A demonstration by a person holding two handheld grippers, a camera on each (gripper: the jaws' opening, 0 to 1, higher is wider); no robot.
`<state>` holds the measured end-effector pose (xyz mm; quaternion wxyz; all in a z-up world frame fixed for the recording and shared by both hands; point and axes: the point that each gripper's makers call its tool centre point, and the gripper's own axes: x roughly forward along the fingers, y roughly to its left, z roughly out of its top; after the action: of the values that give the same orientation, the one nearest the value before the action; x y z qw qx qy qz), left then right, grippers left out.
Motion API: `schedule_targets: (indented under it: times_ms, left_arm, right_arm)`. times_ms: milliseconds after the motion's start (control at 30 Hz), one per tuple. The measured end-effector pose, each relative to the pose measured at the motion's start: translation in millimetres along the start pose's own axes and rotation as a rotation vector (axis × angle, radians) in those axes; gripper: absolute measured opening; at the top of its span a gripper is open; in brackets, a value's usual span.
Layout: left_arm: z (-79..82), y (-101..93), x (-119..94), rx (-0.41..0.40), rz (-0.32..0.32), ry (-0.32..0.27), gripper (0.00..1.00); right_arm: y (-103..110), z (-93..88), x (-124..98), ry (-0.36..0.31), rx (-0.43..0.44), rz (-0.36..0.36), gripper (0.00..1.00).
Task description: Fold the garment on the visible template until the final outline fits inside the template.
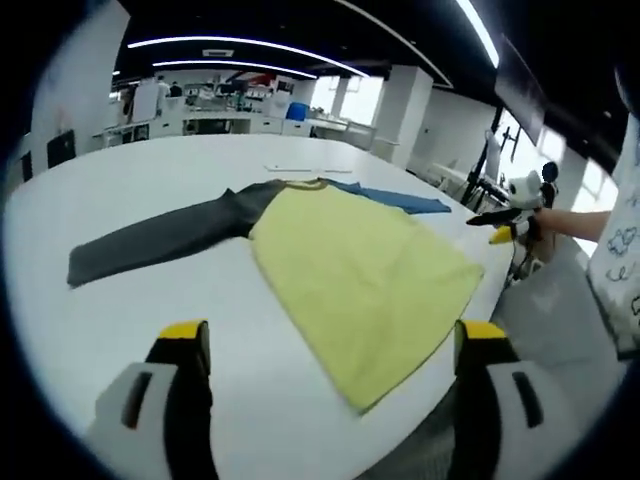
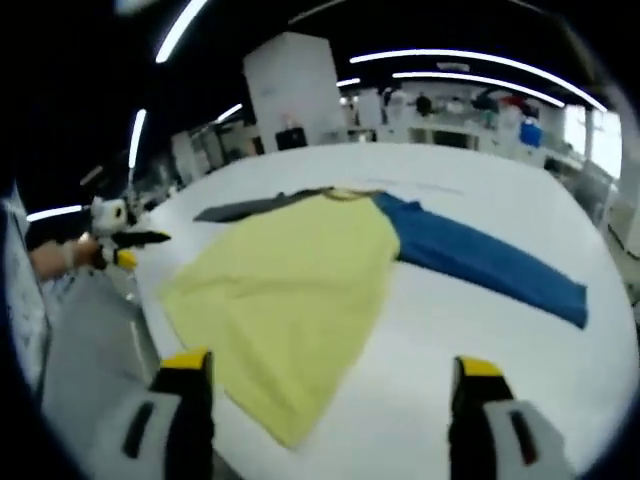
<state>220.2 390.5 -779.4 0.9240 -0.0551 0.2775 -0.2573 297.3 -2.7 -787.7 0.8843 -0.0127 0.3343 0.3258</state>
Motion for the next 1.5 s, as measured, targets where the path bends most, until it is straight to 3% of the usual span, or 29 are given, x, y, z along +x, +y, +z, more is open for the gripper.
schedule_targets:
  times_ms: [200,333,533,700,933,1300,1400,1500]
  left_arm:
    - [4.0,-0.1,0.8,-0.011,0.004,-0.023,0.99]
    - [6.3,-0.1,0.5,-0.022,0.012,-0.038,0.99]
    - [8.3,-0.2,-1.9,-0.045,0.025,-0.052,0.97]
    - [13.7,1.8,-7.8,-0.082,0.044,-0.08,0.97]
    - [17.4,7.8,-16.8,-0.122,0.07,-0.108,0.96]
    - [11.1,9.8,-29.2,-0.188,0.1,-0.112,0.94]
    - [9.8,11.2,-30.5,-0.19,0.108,-0.099,0.94]
    - [12.7,9.7,-31.4,-0.191,0.111,-0.098,0.93]
  right_arm:
    - [-46.0,23.2,-9.3,-0.075,0.087,-0.076,0.95]
    - [-90.7,38.7,-19.5,-0.145,0.174,-0.154,0.97]
    - [-152.9,50.3,-34.7,-0.194,0.218,-0.287,0.95]
    - [-190.7,52.2,-37.9,-0.191,0.205,-0.361,0.84]
    - [-221.5,44.6,-27.1,-0.183,0.251,-0.415,0.7]
    - [-261.8,20.8,-26.3,-0.18,0.429,-0.53,0.41]
    - [-268.6,13.2,-21.6,-0.139,0.403,-0.547,0.33]
    - [-292.7,6.9,-16.7,-0.125,0.423,-0.549,0.3]
